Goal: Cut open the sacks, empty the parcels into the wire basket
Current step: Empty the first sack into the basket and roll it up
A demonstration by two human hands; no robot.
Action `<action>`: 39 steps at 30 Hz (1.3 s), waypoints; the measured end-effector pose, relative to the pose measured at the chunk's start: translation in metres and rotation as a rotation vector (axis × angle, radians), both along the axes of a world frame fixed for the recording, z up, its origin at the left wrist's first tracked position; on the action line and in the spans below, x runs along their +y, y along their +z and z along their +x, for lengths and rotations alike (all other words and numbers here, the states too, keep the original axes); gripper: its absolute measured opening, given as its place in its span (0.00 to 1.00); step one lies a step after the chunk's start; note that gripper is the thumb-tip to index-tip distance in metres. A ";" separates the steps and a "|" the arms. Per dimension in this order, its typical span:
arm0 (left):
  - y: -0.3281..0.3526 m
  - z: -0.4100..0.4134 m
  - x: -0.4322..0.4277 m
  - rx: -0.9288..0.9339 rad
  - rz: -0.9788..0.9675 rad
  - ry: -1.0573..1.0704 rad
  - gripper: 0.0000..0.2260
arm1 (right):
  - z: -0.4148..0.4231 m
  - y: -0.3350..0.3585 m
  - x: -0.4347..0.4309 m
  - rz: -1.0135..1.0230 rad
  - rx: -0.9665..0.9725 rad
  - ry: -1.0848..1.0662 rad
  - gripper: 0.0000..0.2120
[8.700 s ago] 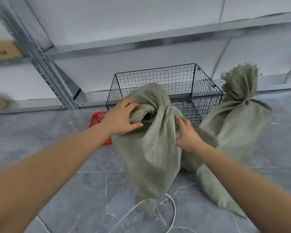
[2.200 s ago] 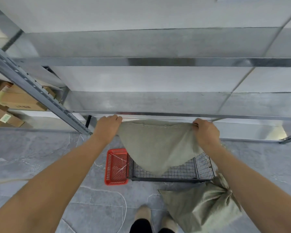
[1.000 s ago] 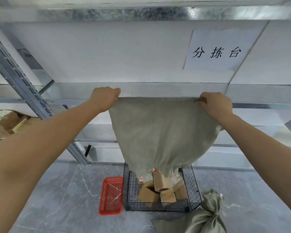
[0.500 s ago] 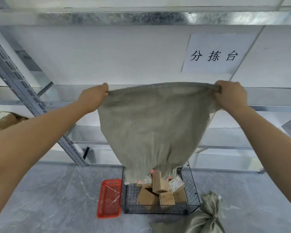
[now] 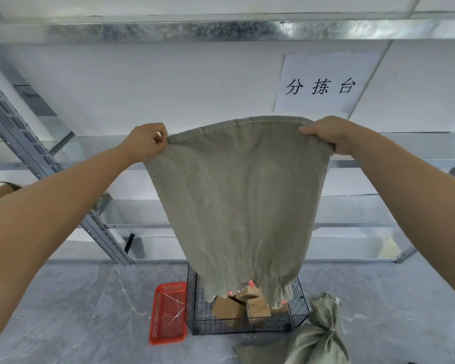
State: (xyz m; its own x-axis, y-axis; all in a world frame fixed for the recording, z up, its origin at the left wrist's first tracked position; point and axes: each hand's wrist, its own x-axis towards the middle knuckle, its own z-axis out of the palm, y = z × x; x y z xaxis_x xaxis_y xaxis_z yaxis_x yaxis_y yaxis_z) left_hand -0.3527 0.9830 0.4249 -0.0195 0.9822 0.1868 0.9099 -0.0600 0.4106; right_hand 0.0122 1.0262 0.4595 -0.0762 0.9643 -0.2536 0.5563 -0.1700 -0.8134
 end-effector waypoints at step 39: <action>0.029 0.090 0.000 0.125 -0.165 -0.334 0.18 | -0.076 -0.031 -0.002 0.434 -0.632 0.315 0.20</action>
State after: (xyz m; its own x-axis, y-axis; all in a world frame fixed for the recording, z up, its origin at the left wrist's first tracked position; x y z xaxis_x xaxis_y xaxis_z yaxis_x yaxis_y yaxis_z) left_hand -0.2629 0.9830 0.4537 0.3193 0.9476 0.0061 0.8950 -0.3037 0.3267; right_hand -0.0642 1.0239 0.4284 -0.3268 0.9437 0.0510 0.8999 0.3273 -0.2884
